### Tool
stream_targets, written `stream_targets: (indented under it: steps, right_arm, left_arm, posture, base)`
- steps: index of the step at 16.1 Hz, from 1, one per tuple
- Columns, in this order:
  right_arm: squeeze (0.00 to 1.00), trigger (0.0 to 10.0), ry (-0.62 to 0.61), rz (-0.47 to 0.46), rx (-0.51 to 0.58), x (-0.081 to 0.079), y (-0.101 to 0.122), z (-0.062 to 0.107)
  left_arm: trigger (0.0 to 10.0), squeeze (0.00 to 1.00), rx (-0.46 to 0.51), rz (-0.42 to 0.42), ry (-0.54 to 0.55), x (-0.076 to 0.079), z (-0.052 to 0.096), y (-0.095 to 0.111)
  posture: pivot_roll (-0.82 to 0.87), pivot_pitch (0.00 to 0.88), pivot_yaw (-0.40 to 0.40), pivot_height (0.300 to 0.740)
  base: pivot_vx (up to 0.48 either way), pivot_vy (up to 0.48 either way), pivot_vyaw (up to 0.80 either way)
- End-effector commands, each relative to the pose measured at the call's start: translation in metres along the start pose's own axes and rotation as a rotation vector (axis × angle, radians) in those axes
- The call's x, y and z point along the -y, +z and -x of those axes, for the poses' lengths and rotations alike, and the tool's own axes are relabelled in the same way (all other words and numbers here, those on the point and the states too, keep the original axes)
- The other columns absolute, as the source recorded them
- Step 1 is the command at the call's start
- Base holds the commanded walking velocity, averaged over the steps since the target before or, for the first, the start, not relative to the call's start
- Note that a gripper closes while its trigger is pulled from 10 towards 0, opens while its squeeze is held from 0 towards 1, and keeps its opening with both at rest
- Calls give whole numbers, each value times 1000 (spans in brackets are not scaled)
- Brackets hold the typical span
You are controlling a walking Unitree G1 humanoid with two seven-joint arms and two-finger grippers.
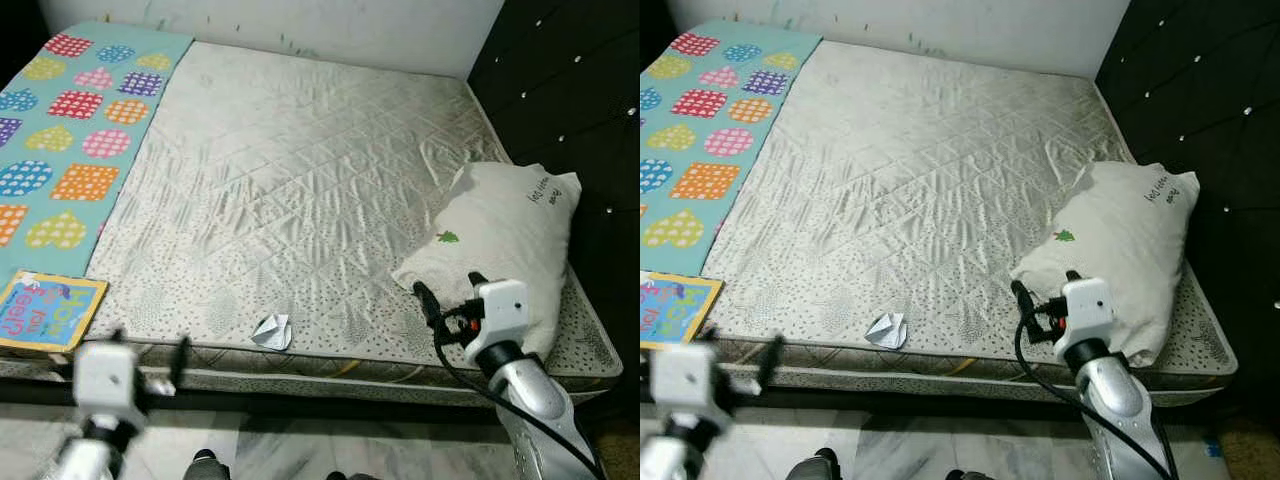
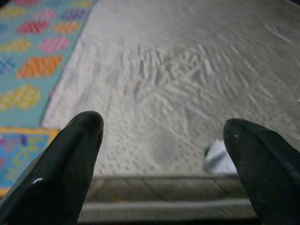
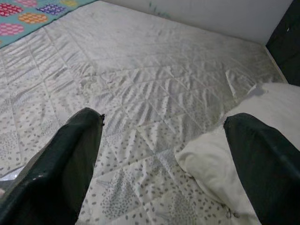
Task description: Clean up the room
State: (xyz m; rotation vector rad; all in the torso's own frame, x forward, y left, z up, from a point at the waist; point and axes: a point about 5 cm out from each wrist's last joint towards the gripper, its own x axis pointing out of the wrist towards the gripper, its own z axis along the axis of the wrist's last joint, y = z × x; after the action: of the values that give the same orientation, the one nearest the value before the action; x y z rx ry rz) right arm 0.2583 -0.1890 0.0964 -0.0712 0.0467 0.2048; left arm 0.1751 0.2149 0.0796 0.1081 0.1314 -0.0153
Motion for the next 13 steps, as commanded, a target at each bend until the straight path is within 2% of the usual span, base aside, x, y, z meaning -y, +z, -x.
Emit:
stream_targets:
  steps: [1, 6, 10, 13]
  right_arm:
    - [0, 10000, -3, -3, 6, 1, 2, 2]
    - [0, 10000, -9, -23, -7, 0, 0, -1]
    - [0, 10000, -15, -19, -9, 0, 0, -2]
    - [0, 10000, -5, -7, -7, -1, 0, -3]
  left_arm:
    - [10000, 0, 8, -1, 14, -2, 1, 3]
    - [10000, 0, 13, 11, 19, -1, -1, 4]
    - [10000, 0, 18, 20, 2, 2, -4, 4]
    - [10000, 0, 19, 26, -5, 3, -4, 4]
  posture:
    - [87, 148, -110, 740]
    - [86, 148, -108, 740]
    - [83, 152, -107, 740]
    - [82, 160, -109, 740]
  base:
    - [0, 0, 0]
    - [0, 0, 0]
    - [0, 0, -677]
    - [0, 0, 0]
